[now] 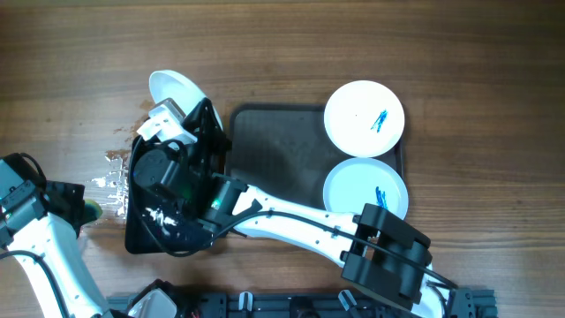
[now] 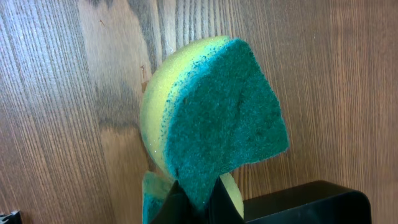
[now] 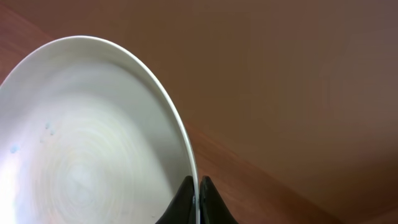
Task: Clean dirty plates on tray and stack at the side
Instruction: 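Hold the scrubbed plate tilted over the black basin with the right gripper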
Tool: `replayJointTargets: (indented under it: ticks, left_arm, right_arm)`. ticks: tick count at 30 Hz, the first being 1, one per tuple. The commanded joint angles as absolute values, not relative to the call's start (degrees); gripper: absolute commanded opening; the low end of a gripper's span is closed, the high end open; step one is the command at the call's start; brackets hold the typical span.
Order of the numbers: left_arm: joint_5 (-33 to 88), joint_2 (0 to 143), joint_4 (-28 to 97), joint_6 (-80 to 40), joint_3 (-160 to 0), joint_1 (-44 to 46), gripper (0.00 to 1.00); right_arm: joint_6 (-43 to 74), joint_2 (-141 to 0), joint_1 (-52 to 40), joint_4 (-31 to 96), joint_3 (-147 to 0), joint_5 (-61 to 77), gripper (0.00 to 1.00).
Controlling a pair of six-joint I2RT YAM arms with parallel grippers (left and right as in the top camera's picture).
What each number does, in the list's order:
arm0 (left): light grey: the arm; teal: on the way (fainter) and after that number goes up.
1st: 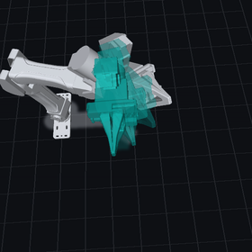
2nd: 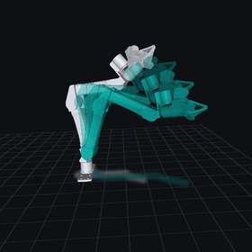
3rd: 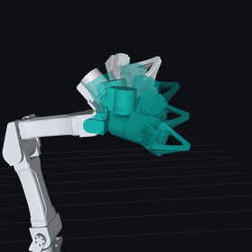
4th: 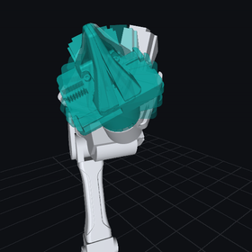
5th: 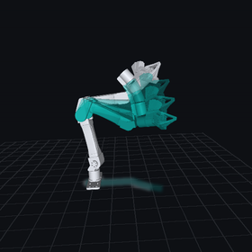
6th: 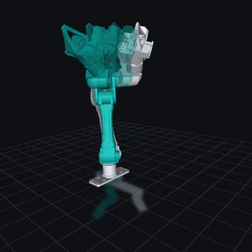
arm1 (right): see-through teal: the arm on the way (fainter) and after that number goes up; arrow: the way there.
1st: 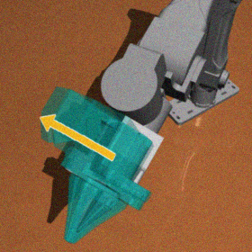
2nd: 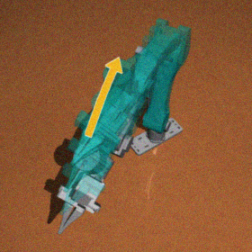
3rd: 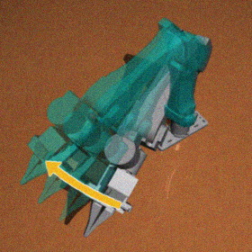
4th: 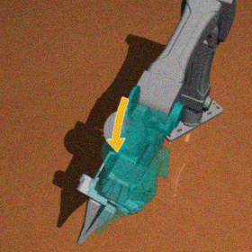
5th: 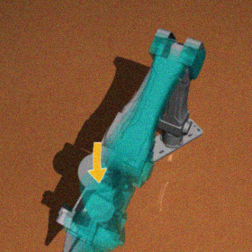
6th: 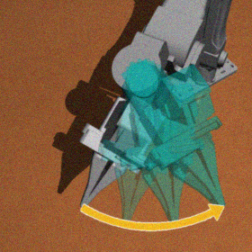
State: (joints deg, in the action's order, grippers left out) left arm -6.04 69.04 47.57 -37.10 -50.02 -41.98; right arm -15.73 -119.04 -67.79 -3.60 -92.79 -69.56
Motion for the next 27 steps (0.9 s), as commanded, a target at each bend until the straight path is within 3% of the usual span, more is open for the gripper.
replayJointTargets:
  ticks: [1,6,12,21,27]
  left_arm:
    - [-5.34,69.12,47.46,-36.18,-51.46,-42.28,0.04]
    - [-5.34,69.12,47.59,-36.18,-51.46,-42.28,0.04]
    - [-4.86,69.12,47.62,-36.18,-51.46,-42.28,0.04]
    - [-4.71,69.14,47.64,-36.18,-51.46,-42.28,0.04]
    - [-4.67,69.14,47.62,-36.18,-51.46,-42.24,0.04]
  right_arm:
    - [-16.67,-119.81,-67.72,-3.66,-92.27,-68.77,0.04]
    - [-13.98,-119.81,-67.57,6.26,-92.27,-50.24,0.04]
    - [8.51,-119.81,-62.48,20.93,-92.29,-29.32,0.04]
    - [19.94,-119.79,-53.21,23.9,-92.58,-18.48,0.04]
    - [19.09,-118.58,-45.76,27.66,-95.53,-5.91,0.04]
